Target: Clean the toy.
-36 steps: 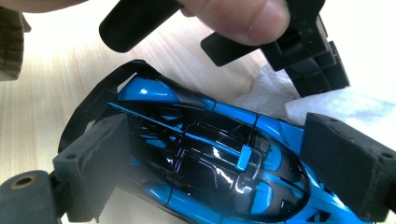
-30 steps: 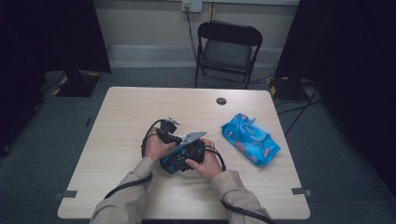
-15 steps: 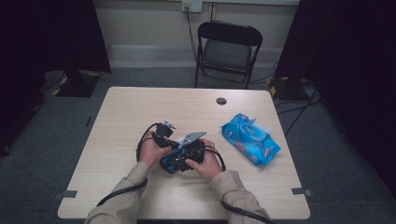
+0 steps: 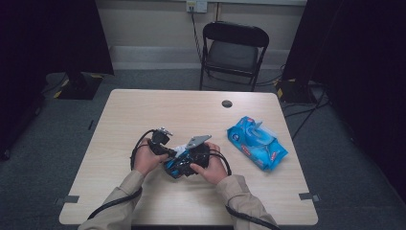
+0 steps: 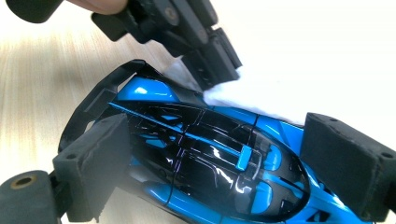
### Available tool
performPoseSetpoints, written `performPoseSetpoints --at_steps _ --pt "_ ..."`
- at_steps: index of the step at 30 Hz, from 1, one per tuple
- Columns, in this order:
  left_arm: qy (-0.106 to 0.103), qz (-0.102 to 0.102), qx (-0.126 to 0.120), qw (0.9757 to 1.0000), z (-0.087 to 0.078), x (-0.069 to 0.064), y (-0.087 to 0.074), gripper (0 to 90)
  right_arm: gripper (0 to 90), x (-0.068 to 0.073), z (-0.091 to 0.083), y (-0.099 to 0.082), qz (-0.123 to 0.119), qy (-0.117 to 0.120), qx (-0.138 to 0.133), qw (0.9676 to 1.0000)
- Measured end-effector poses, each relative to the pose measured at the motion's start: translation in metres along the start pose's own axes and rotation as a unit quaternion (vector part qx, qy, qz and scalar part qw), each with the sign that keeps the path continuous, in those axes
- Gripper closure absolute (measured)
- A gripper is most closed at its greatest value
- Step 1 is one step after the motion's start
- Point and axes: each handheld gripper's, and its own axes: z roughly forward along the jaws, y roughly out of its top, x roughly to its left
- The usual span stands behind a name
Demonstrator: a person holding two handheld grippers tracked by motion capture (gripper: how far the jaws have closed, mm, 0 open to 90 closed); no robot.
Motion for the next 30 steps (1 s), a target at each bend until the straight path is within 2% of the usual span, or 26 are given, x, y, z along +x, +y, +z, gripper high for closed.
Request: performPoseSetpoints --at_steps 17,24,30 --pt "-0.002 0.000 0.005 1.0000 -0.012 0.004 -0.014 86.8 7.9 0.000 0.000 0.001 -0.001 0.000 0.002 1.0000" --pt "-0.003 -0.003 0.011 0.9999 -0.018 0.006 -0.021 86.8 7.9 0.000 0.000 0.001 -0.001 0.000 0.003 1.0000" --pt "-0.009 -0.013 0.004 0.9999 -0.023 0.008 -0.030 86.8 7.9 0.000 0.000 0.001 -0.001 0.000 0.002 1.0000"
